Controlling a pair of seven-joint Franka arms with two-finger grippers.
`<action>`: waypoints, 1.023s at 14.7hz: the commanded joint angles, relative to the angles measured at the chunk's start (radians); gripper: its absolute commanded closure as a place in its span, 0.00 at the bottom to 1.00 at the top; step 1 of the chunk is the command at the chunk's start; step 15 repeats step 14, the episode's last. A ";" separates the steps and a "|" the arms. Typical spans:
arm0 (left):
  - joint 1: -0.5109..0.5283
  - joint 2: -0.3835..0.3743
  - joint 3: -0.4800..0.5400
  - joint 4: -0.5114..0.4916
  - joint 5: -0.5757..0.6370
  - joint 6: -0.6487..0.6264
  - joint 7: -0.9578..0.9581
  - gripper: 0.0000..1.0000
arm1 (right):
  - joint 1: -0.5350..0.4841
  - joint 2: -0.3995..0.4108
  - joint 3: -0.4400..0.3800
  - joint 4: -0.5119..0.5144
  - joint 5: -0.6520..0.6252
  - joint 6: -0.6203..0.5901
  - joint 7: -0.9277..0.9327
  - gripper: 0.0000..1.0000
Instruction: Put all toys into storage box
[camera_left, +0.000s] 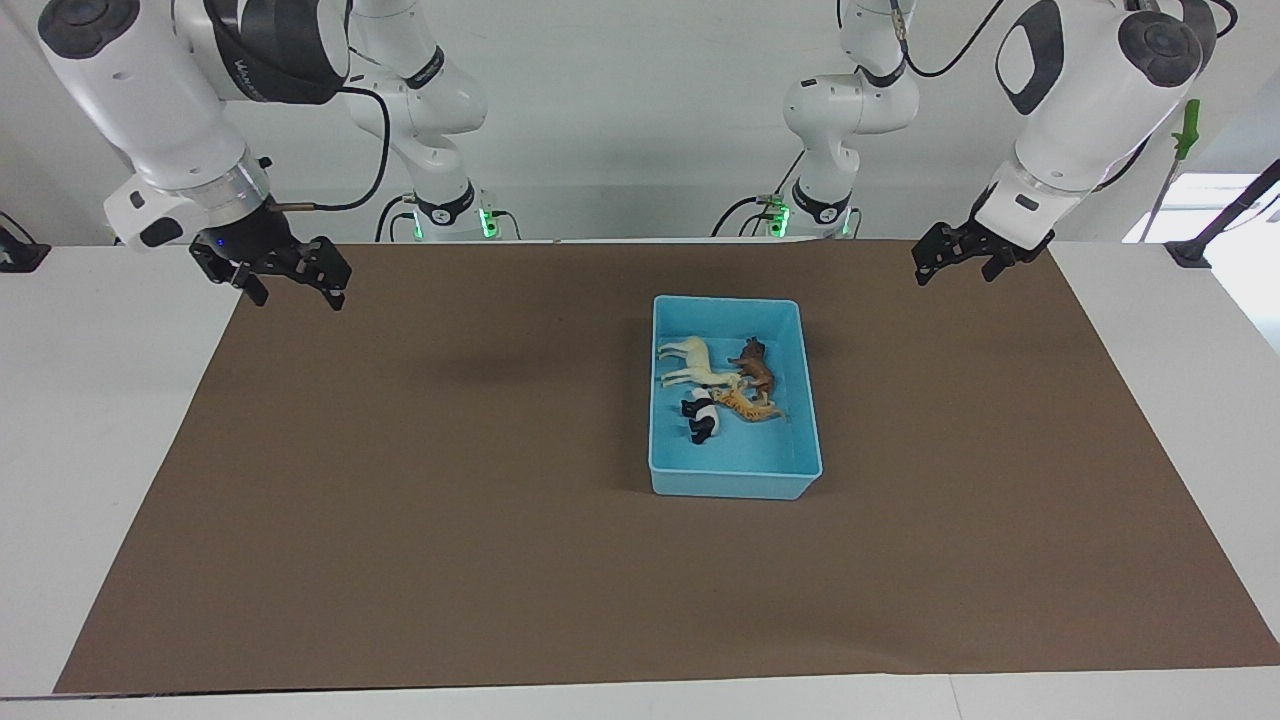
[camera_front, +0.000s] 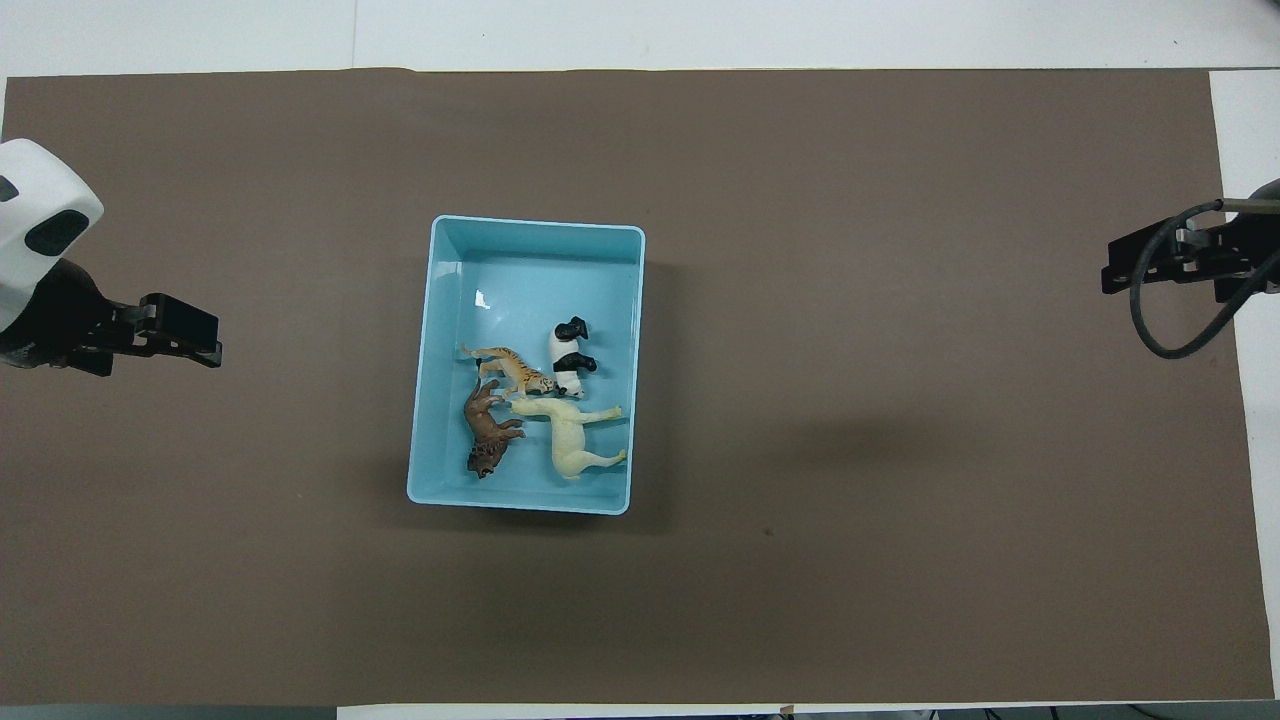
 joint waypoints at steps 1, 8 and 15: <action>-0.005 -0.005 0.007 0.007 0.010 0.001 0.008 0.00 | -0.017 -0.047 0.010 -0.075 -0.011 0.014 -0.028 0.00; -0.005 -0.006 0.007 0.007 0.010 0.001 0.008 0.00 | -0.022 -0.059 0.010 -0.100 -0.009 0.026 -0.025 0.00; -0.005 -0.006 0.007 0.007 0.010 0.001 0.008 0.00 | -0.040 -0.058 0.010 -0.095 -0.009 0.026 -0.022 0.00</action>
